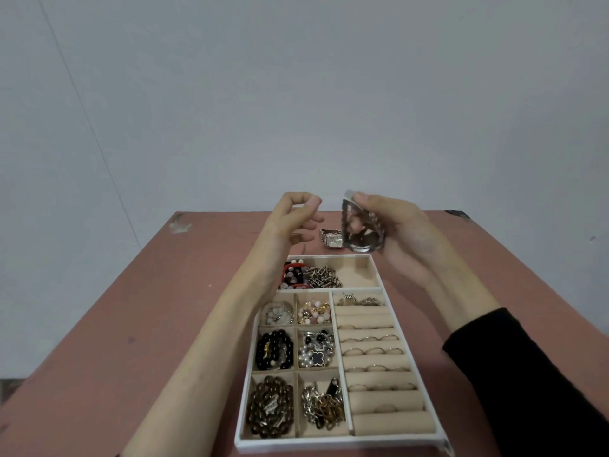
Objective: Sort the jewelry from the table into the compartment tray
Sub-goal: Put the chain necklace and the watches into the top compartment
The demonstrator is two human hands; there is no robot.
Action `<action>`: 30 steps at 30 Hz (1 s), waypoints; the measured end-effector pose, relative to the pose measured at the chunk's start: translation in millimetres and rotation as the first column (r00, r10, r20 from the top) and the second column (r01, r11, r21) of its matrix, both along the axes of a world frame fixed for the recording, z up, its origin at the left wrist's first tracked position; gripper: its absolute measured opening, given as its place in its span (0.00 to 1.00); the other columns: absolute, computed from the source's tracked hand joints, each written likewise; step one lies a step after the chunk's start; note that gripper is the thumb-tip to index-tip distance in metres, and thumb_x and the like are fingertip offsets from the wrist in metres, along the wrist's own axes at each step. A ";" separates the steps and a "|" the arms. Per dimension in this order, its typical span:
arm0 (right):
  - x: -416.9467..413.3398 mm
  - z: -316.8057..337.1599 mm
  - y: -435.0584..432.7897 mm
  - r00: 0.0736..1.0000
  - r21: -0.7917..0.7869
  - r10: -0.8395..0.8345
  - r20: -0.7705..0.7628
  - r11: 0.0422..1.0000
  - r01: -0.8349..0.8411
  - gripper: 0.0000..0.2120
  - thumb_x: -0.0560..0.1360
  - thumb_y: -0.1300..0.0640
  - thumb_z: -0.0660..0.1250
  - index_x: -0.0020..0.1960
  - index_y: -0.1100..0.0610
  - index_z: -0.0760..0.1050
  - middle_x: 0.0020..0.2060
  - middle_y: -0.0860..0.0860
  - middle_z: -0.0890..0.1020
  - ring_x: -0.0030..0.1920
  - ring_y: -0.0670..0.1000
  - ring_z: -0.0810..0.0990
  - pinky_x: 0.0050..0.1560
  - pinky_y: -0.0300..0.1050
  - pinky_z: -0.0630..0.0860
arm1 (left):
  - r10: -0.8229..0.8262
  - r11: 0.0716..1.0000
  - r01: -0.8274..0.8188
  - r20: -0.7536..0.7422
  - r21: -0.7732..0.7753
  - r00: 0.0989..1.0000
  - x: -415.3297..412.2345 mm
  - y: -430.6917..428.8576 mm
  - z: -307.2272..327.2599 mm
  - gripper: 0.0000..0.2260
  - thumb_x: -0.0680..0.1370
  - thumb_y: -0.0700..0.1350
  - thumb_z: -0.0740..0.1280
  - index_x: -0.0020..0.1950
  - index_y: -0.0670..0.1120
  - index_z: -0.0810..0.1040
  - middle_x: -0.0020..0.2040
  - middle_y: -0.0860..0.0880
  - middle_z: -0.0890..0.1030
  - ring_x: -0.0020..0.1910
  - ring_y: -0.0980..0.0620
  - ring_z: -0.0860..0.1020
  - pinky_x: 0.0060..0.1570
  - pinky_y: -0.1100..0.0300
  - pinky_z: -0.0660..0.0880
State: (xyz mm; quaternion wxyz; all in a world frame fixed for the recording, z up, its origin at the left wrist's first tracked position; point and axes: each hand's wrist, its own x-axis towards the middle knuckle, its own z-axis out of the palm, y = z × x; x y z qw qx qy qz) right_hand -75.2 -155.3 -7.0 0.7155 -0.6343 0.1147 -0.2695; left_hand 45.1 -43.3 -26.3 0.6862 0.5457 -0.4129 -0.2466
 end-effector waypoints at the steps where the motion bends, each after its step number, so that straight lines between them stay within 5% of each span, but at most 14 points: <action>1: -1.0 1.4 -2.0 1.000 0.099 -0.012 0.018 0.995 0.010 0.06 0.67 0.55 0.68 0.37 0.58 0.77 0.26 0.49 0.76 0.27 0.45 0.74 0.35 0.38 0.72 | 0.006 1.000 -0.006 -0.028 -0.014 1.000 0.3 0.5 0.6 0.12 0.70 0.54 0.63 0.48 0.49 0.74 0.41 0.52 0.77 0.42 0.55 0.73 0.49 0.58 0.69; 5: -2.6 2.3 -6.1 0.997 0.321 -0.051 0.055 0.946 0.030 0.04 0.66 0.59 0.66 0.35 0.58 0.78 0.25 0.50 0.74 0.27 0.46 0.73 0.36 0.38 0.71 | 0.002 0.999 -0.004 -0.071 -0.036 0.998 0.4 0.8 -0.2 0.12 0.69 0.53 0.63 0.48 0.48 0.74 0.42 0.52 0.78 0.44 0.53 0.74 0.49 0.58 0.69; 11: 0.6 -1.6 -7.1 0.998 0.396 -0.066 0.009 0.917 0.057 0.09 0.74 0.62 0.61 0.37 0.59 0.77 0.22 0.50 0.73 0.30 0.49 0.72 0.41 0.41 0.72 | 0.007 1.000 -0.007 -0.044 -0.008 0.999 -0.4 0.2 -0.7 0.11 0.69 0.52 0.64 0.49 0.50 0.75 0.45 0.52 0.80 0.47 0.54 0.76 0.49 0.58 0.71; 16: 0.2 -1.2 -6.7 0.998 0.499 0.025 0.059 0.865 -0.051 0.10 0.74 0.57 0.63 0.35 0.58 0.75 0.23 0.50 0.73 0.28 0.49 0.73 0.42 0.45 0.75 | -0.110 0.990 0.100 0.107 0.098 0.988 -2.5 3.9 -2.4 0.18 0.71 0.48 0.71 0.59 0.54 0.72 0.57 0.50 0.81 0.53 0.57 0.79 0.52 0.60 0.74; 19: 1.2 -3.4 -9.2 0.994 0.542 0.091 0.054 0.834 -0.106 0.09 0.72 0.53 0.65 0.38 0.59 0.75 0.24 0.51 0.74 0.32 0.50 0.75 0.41 0.45 0.79 | -0.213 0.975 0.191 0.227 0.115 0.950 -9.0 3.2 -3.4 0.26 0.71 0.40 0.72 0.66 0.56 0.69 0.58 0.51 0.80 0.56 0.53 0.79 0.53 0.52 0.79; 24: 7.2 -8.9 -5.0 0.991 0.643 0.128 0.031 0.757 -0.118 0.14 0.77 0.52 0.62 0.50 0.65 0.75 0.42 0.62 0.81 0.42 0.59 0.82 0.35 0.49 0.81 | -0.039 0.998 0.015 0.429 0.060 0.903 -13.0 -1.7 -8.2 0.22 0.70 0.41 0.74 0.61 0.57 0.77 0.57 0.52 0.79 0.46 0.53 0.80 0.53 0.45 0.77; 27: 10.1 -10.4 0.2 0.988 0.634 0.151 0.011 0.763 -0.123 0.16 0.78 0.52 0.60 0.56 0.65 0.72 0.49 0.63 0.79 0.41 0.60 0.82 0.26 0.44 0.77 | 0.064 0.996 -0.090 0.541 0.021 0.839 -12.2 -1.0 -7.8 0.18 0.69 0.43 0.74 0.56 0.58 0.79 0.53 0.56 0.74 0.43 0.58 0.74 0.51 0.54 0.77; 30: 11.2 -12.5 0.4 0.988 0.585 0.157 -0.006 0.801 -0.124 0.15 0.79 0.54 0.59 0.54 0.66 0.73 0.52 0.64 0.79 0.49 0.62 0.81 0.33 0.49 0.82 | 0.096 0.993 -0.121 0.592 0.002 0.800 -10.7 0.3 -6.0 0.14 0.69 0.44 0.74 0.50 0.60 0.80 0.49 0.56 0.69 0.40 0.52 0.73 0.44 0.62 0.74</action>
